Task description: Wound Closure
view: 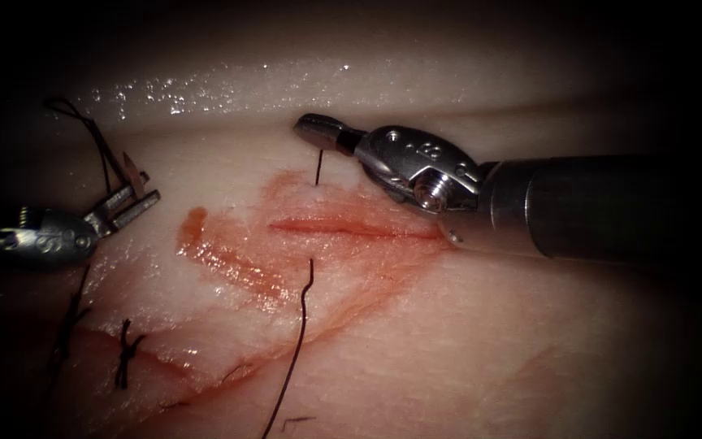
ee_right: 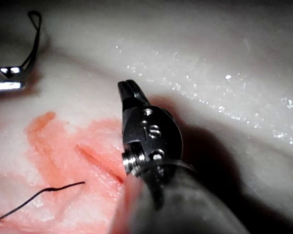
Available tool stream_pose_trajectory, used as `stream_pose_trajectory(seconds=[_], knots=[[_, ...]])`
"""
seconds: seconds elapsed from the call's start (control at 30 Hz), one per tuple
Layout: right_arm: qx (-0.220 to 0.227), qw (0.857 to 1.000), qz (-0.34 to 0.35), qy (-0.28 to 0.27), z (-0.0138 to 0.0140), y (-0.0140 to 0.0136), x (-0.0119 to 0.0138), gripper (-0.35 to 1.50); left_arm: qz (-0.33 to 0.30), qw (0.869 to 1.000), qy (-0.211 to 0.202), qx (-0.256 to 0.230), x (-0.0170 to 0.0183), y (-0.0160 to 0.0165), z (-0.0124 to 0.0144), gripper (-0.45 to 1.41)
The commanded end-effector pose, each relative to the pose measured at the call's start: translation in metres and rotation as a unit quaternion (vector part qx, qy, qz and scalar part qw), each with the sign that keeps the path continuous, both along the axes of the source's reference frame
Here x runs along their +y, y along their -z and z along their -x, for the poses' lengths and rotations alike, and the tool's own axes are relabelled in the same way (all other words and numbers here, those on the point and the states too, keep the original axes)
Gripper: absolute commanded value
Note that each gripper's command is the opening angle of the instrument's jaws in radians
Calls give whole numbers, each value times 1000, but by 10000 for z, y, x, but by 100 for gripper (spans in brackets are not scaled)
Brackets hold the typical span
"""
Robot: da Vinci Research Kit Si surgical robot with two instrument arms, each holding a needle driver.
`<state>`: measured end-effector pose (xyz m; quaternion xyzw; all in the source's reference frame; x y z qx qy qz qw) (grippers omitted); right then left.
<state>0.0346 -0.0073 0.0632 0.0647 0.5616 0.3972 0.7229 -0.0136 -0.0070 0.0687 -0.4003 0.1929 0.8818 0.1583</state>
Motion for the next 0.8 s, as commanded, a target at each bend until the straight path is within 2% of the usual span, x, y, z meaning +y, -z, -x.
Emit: stream_pose_trajectory(seconds=[0.03, 0.8], knots=[[1, 1000, -1, 0, -9, -1, 5, -35, 0, 1000, 0, 0, -1, -7, 6, -45], [18, 1000, -5, 2, -9, 30, 26, -35, 2, 1000, -9, 5, 5, -11, 8, -45]])
